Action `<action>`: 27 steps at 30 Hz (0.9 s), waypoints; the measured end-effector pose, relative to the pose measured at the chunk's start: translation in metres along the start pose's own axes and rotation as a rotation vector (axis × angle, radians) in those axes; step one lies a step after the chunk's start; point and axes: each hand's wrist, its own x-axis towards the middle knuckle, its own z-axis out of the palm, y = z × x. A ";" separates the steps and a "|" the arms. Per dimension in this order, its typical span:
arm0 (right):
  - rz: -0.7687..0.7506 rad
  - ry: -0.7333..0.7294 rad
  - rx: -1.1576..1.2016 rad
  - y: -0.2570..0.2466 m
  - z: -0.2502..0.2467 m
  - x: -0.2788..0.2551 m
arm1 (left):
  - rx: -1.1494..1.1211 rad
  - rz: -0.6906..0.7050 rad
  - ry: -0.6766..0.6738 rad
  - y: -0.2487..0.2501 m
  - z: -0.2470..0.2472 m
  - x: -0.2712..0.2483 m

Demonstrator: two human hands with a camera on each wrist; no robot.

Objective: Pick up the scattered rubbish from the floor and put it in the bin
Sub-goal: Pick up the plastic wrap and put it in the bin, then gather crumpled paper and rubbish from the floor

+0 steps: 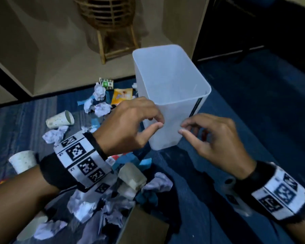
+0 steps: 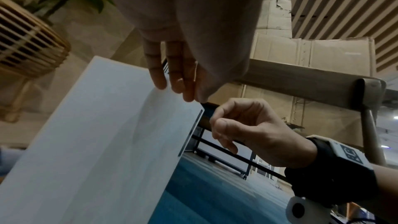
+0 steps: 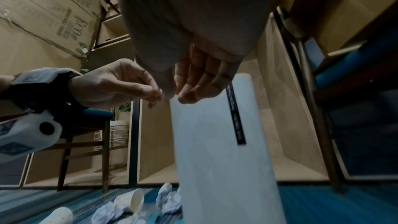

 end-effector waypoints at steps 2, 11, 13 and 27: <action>0.036 -0.069 0.008 0.005 0.024 -0.016 | -0.030 -0.010 -0.073 -0.007 0.017 -0.014; 0.331 -0.760 -0.127 0.041 0.127 -0.095 | -0.009 -0.271 -0.498 -0.054 0.107 -0.112; 0.348 -0.839 -0.189 0.042 0.137 -0.102 | 0.062 -0.265 -0.651 -0.065 0.121 -0.127; 0.368 -0.583 -0.161 0.048 0.169 -0.120 | 0.464 -0.177 -0.861 -0.061 0.147 -0.142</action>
